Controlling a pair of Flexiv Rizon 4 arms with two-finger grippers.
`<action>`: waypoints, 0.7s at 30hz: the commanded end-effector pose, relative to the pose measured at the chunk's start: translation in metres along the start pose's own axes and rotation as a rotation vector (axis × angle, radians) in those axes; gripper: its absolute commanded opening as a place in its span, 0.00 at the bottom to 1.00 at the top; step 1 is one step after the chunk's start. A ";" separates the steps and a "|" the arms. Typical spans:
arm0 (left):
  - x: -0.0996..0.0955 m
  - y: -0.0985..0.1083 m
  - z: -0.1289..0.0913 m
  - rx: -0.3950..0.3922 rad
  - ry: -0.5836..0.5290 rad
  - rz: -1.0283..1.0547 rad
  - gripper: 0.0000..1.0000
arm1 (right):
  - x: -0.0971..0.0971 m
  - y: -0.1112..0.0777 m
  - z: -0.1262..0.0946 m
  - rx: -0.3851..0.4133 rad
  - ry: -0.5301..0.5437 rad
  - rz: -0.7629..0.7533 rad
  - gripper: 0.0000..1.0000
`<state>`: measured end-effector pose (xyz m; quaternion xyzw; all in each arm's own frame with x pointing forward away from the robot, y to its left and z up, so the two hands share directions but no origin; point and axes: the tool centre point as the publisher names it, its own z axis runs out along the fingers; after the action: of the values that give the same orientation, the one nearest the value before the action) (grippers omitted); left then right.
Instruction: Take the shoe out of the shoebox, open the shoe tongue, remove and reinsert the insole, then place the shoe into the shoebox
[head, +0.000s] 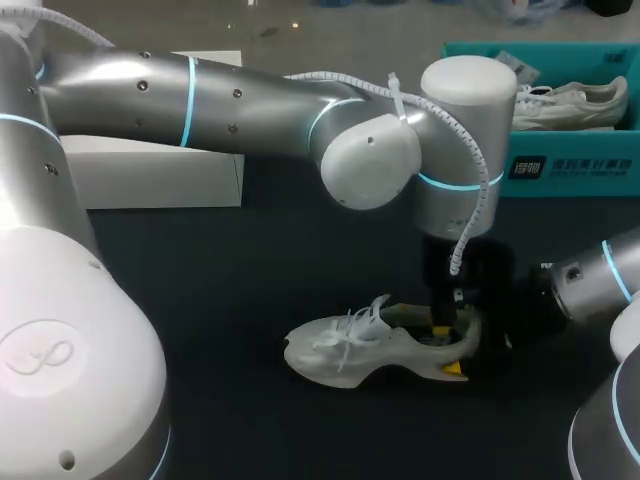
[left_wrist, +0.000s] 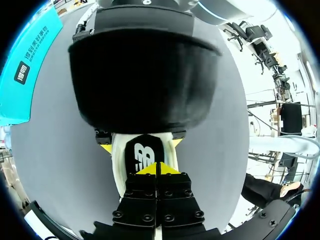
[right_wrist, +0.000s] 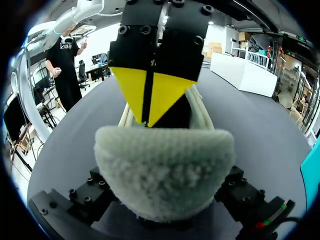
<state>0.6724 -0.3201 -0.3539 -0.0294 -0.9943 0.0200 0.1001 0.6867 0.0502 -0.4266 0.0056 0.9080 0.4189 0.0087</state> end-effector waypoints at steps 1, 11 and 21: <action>-0.006 0.004 0.004 -0.001 -0.007 -0.002 0.00 | 0.000 0.000 0.002 0.005 -0.003 0.000 0.00; -0.008 0.019 0.016 -0.064 -0.046 0.013 0.00 | 0.000 0.000 0.002 0.005 -0.003 0.000 0.00; 0.011 0.031 0.033 -0.042 -0.026 0.023 0.00 | 0.000 0.000 0.002 0.005 -0.003 0.000 0.00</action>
<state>0.6626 -0.2958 -0.3765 -0.0429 -0.9952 -0.0068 0.0880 0.6863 0.0495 -0.4281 0.0058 0.9073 0.4203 0.0094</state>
